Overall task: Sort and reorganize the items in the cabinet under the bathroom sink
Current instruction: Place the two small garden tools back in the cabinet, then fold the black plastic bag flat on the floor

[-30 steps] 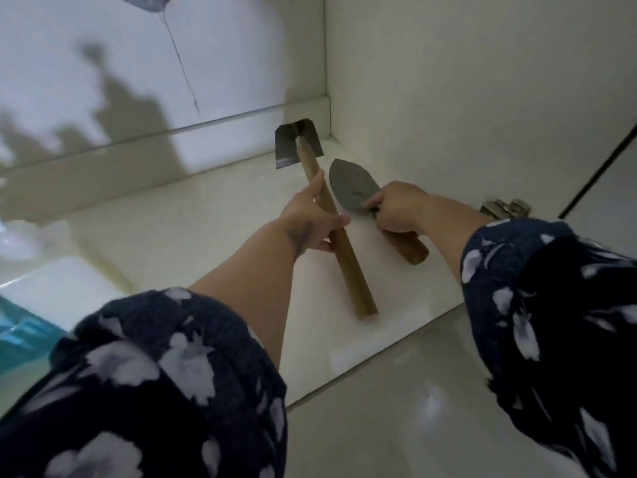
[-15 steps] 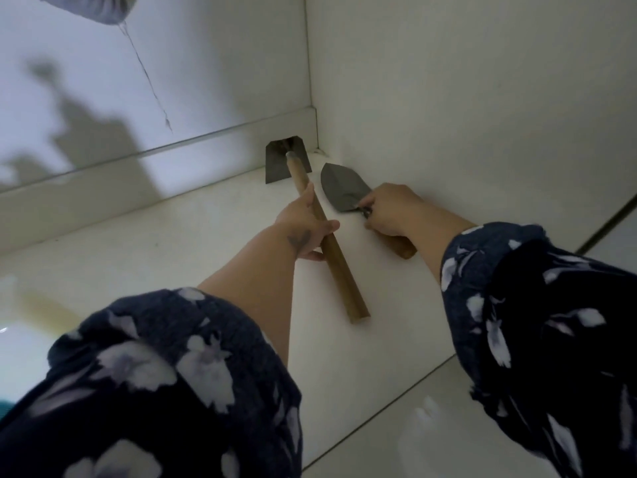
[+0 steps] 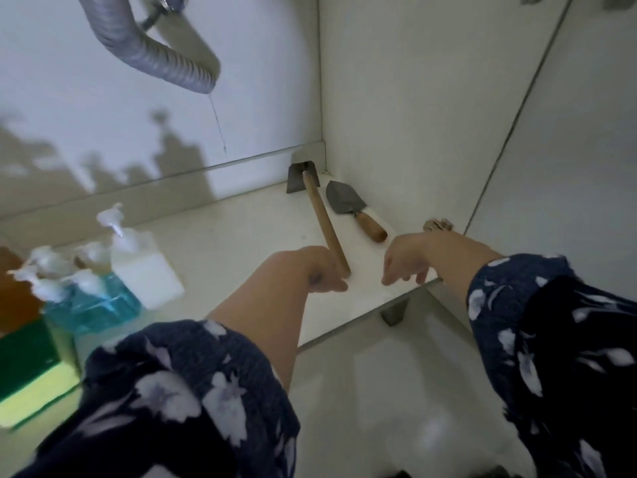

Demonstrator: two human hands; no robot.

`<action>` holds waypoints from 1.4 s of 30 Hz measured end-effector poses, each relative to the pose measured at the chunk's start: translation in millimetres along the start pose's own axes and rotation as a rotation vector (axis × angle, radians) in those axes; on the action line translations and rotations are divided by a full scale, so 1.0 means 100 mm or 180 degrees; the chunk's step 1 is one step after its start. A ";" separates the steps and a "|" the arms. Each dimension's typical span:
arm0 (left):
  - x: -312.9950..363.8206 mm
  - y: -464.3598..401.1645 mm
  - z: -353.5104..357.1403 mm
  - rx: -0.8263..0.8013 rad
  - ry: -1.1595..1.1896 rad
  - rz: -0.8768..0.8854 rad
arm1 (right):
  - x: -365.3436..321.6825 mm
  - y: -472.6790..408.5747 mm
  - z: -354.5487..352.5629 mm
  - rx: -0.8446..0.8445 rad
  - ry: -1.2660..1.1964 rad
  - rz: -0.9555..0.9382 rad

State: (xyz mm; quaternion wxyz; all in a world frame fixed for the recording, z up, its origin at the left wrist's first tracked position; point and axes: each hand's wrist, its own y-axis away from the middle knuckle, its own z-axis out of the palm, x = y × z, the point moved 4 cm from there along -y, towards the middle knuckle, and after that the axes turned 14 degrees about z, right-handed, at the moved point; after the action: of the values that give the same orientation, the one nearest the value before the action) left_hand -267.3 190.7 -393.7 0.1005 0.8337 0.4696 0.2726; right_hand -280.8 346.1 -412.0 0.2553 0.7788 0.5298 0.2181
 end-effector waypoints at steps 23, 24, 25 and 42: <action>1.73 1.41 2.65 -0.1254 -0.0530 0.0973 | 2.19 2.36 2.21 -0.0455 -0.1147 0.0792; 1.77 1.36 2.82 -0.1352 -0.0459 0.0913 | 2.30 2.30 2.36 -0.0531 -0.1158 0.0812; 1.81 1.31 2.97 -0.1434 -0.0360 0.0867 | 2.42 2.23 2.51 -0.0590 -0.1184 0.0832; 2.15 0.86 4.88 -0.1289 -0.0358 -0.0050 | 3.60 0.92 4.22 -0.0256 -0.0338 0.0323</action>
State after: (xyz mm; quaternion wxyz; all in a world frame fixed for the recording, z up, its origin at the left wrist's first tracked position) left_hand 150.8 367.5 -685.4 0.2942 0.8067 0.4054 0.3136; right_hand 166.2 584.2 -655.9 0.3027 0.8043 0.4661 0.2103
